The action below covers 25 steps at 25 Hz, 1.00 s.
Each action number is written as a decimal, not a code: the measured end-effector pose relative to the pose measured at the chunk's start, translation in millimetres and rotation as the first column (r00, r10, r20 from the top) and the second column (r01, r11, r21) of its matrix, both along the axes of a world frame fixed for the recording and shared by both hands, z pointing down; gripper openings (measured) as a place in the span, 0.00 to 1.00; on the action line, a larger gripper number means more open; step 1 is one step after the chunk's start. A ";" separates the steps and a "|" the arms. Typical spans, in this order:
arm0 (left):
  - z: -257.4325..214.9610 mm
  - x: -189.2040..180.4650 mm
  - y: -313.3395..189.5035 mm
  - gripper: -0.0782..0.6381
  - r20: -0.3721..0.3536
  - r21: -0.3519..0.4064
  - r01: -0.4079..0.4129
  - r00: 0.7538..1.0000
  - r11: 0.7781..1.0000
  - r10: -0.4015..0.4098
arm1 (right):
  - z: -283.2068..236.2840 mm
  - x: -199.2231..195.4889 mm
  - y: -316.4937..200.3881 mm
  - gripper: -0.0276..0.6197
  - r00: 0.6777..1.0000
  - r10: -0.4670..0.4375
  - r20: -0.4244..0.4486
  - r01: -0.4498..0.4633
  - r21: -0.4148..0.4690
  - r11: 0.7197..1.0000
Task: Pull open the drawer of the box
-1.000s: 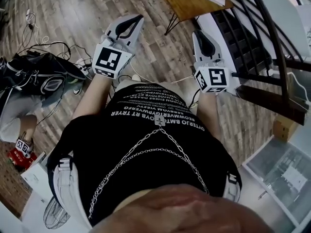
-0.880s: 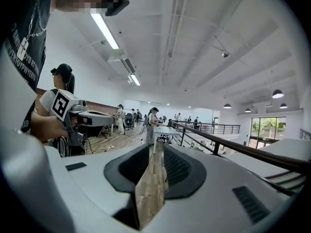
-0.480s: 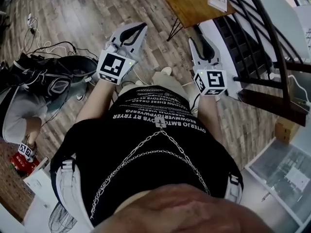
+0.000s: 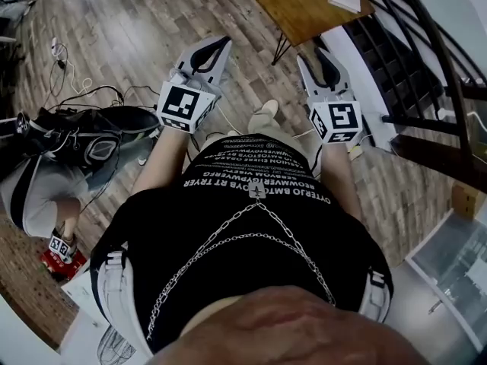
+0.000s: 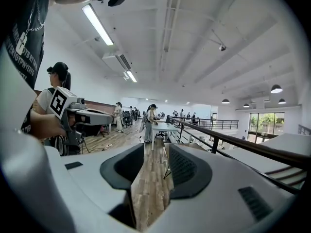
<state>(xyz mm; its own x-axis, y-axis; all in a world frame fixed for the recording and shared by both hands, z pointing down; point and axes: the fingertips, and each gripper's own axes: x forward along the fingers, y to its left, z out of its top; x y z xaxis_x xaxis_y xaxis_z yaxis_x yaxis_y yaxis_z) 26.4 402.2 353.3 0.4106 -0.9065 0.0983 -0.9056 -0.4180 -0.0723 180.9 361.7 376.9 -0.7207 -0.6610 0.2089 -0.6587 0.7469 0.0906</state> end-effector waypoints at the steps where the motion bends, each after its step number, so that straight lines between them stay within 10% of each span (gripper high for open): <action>1: -0.6 2.3 -7.4 0.12 0.001 0.000 0.000 1.000 1.000 0.000 | 0.0 2.4 -7.3 0.29 1.000 -0.001 0.002 0.001 -0.001 1.000; 25: 10.1 84.6 -175.7 0.12 0.042 -0.028 -0.053 0.998 0.998 0.054 | 22.6 67.0 -175.4 0.28 0.999 -0.017 0.049 0.019 -0.038 0.999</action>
<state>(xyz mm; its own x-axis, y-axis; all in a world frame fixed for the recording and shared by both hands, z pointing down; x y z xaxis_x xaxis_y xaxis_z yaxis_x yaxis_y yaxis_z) 111.0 226.5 363.4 0.4535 -0.8800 0.1411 -0.8781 -0.4682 -0.0983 247.9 186.3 399.5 -0.7422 -0.6401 0.1986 -0.6483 0.7608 0.0295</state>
